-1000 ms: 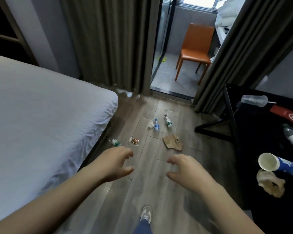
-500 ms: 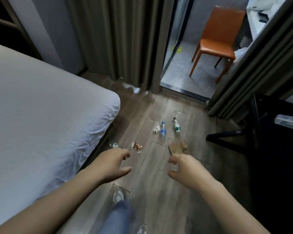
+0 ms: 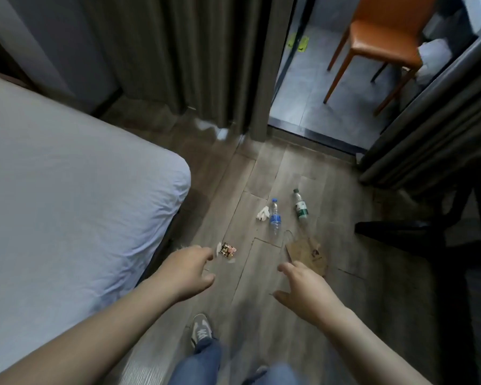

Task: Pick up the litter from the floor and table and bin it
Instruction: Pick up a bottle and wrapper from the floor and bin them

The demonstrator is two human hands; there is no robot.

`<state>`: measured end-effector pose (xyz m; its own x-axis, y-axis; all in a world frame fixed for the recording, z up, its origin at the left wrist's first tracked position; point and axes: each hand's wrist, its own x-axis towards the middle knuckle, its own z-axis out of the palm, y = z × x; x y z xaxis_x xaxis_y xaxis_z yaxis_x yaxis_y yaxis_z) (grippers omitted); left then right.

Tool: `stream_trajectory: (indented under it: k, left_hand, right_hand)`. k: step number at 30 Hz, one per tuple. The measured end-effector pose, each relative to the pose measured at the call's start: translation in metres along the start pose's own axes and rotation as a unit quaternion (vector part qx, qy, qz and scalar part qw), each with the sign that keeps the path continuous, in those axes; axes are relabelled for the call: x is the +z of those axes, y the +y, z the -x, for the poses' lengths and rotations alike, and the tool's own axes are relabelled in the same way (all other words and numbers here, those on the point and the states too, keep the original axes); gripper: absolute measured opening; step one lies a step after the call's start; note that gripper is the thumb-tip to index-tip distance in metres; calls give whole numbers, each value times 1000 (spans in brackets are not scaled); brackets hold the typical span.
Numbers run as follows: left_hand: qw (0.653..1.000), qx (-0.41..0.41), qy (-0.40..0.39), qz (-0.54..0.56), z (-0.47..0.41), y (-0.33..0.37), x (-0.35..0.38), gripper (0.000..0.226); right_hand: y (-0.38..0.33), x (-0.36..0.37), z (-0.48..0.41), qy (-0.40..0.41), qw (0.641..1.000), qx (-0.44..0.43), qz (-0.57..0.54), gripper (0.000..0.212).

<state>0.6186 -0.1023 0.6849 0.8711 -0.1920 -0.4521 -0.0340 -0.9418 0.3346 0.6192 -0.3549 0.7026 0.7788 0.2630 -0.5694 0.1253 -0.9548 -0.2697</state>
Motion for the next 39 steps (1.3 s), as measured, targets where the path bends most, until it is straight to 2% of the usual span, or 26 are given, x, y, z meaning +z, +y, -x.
stream_trajectory:
  k: [7,12,22,25,29,35,39]
  left_hand:
    - [998,-58,-4,-14,-93,-21,31,30]
    - [996,-89,-7,-6,-169,-38,78,32]
    - [994,-108,-4,22,-343,-105,274,41]
    - [996,-87,1,3,-390,-129,331,38]
    - [997,-72,26,-13,-464,-171,402,40]
    - [998,-32,55,-29,-536,-205,465,44]
    - [997,-26,60,-28,-542,-214,490,45]
  right_hand:
    - [41,7,-112,-29,999,6,-17,53]
    - [79,33,-213,-23,1000,10,-4,49]
    - [179,189,-426,-18,1000,2,2,50]
    - [203,241,-483,-16,1000,15,-6,53]
    - [236,308,-581,19,1000,1,-7,57]
    - [284,340,-697,142,990,-1,-8,51]
    - [299,355,-735,148,988,24,-26,65]
